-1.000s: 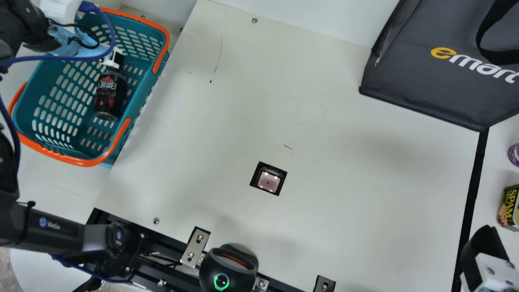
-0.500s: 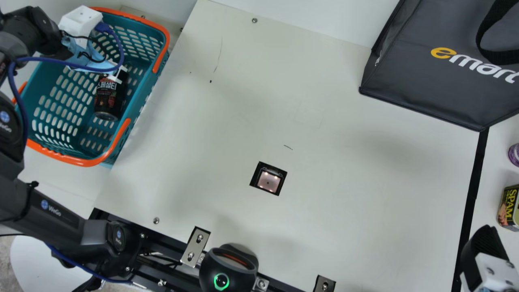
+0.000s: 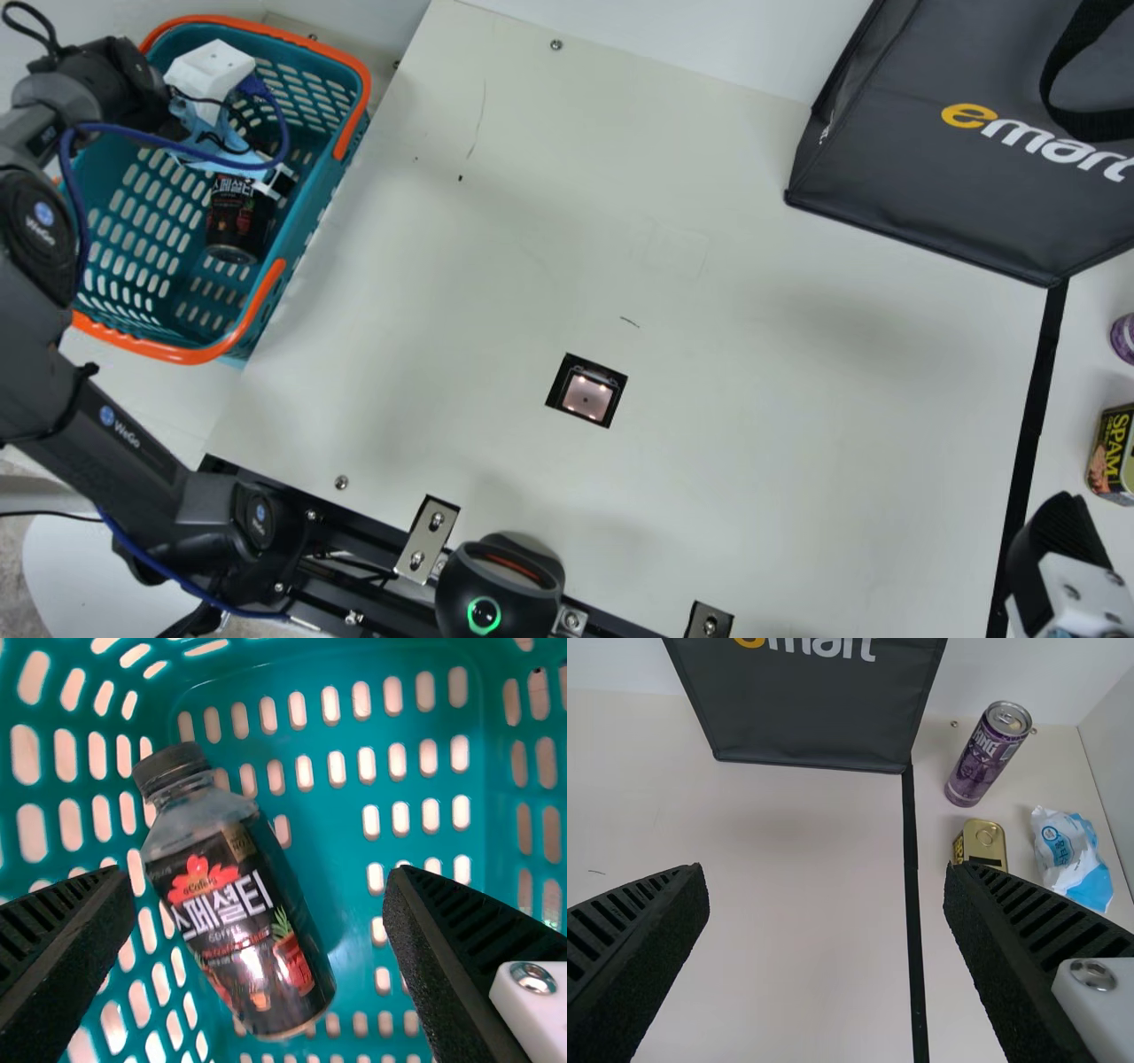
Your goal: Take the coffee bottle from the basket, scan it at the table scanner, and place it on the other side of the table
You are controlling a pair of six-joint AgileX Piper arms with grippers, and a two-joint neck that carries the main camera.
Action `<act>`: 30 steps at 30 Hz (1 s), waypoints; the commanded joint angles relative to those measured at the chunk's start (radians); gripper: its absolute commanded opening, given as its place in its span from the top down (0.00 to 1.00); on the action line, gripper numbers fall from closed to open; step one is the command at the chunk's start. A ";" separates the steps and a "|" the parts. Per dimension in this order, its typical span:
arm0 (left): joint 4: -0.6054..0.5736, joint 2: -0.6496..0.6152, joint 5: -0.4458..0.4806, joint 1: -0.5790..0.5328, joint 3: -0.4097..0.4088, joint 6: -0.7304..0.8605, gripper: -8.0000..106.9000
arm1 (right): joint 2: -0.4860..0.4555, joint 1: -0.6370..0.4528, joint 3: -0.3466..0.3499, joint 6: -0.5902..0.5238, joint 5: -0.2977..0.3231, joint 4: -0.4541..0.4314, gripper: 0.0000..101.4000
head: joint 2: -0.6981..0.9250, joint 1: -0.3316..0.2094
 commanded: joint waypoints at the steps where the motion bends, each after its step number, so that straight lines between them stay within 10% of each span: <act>1: 0.005 0.023 -0.004 -0.003 -0.013 -0.007 0.15 | 0.000 0.000 0.000 0.000 0.000 0.000 0.06 | 0.004 -0.029; 30: 0.086 0.200 -0.078 -0.052 -0.109 -0.163 0.15 | 0.000 0.000 0.000 0.000 0.000 0.000 0.06 | 0.004 -0.029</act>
